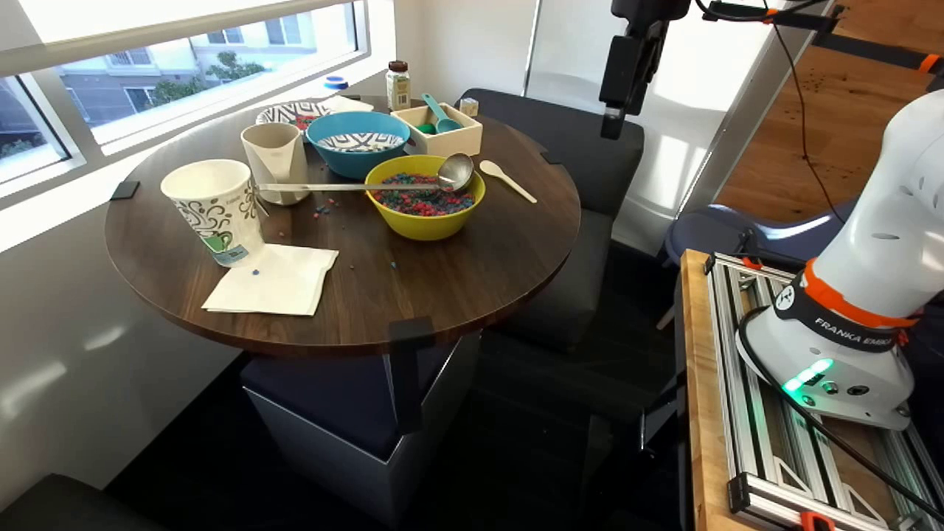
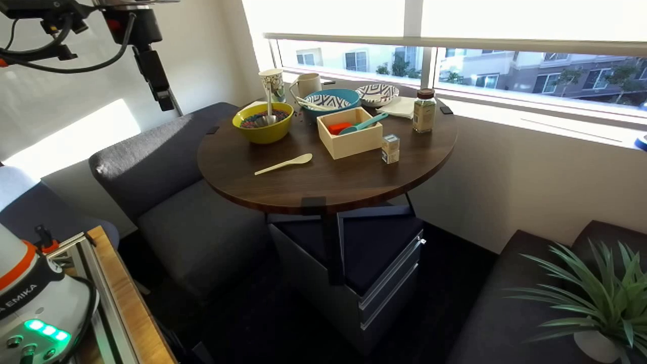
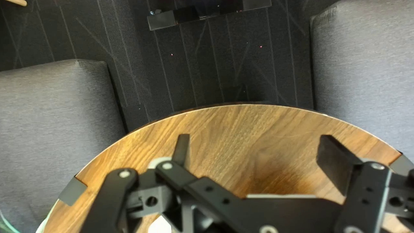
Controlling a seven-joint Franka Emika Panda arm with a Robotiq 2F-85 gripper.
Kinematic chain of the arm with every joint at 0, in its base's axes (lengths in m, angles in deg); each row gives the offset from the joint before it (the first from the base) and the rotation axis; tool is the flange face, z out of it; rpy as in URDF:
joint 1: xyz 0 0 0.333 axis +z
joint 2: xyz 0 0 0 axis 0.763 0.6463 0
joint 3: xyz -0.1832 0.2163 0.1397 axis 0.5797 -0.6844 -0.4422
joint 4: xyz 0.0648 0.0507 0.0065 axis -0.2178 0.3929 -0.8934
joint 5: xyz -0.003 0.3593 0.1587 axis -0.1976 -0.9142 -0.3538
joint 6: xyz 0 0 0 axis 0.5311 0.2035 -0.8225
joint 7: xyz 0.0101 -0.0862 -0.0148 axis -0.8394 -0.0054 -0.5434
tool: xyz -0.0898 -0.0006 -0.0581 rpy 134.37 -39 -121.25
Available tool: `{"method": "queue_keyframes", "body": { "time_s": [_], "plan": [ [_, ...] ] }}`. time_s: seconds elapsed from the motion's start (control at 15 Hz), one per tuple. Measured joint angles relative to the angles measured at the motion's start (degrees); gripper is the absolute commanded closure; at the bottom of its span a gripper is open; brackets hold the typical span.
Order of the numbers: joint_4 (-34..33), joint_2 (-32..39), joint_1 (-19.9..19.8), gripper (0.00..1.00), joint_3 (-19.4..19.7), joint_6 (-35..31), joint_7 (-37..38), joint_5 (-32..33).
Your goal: Remove the spoon from the blue bowl
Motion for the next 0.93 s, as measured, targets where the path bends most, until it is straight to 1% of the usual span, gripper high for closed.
{"method": "queue_keyframes", "body": {
  "time_s": [0.13, 0.27, 0.47, 0.6, 0.73, 0.93],
  "plan": [
    [-2.95, 2.38, 0.82, 0.00, -0.19, -0.48, 0.00, -1.18],
    [-7.46, 6.65, 1.88, 0.00, -0.72, -0.47, 0.38, -3.35],
    [-15.95, 15.34, 2.69, 0.00, -2.02, -0.51, 1.96, -4.65],
    [-22.11, 21.42, 2.77, 0.00, -2.15, -0.52, 2.44, -4.66],
    [-28.15, 27.08, 2.51, 0.00, -1.38, -0.52, 1.72, -4.66],
    [-35.46, 33.72, 1.47, 0.00, 1.08, -2.70, -2.87, -4.86]
  ]
}}
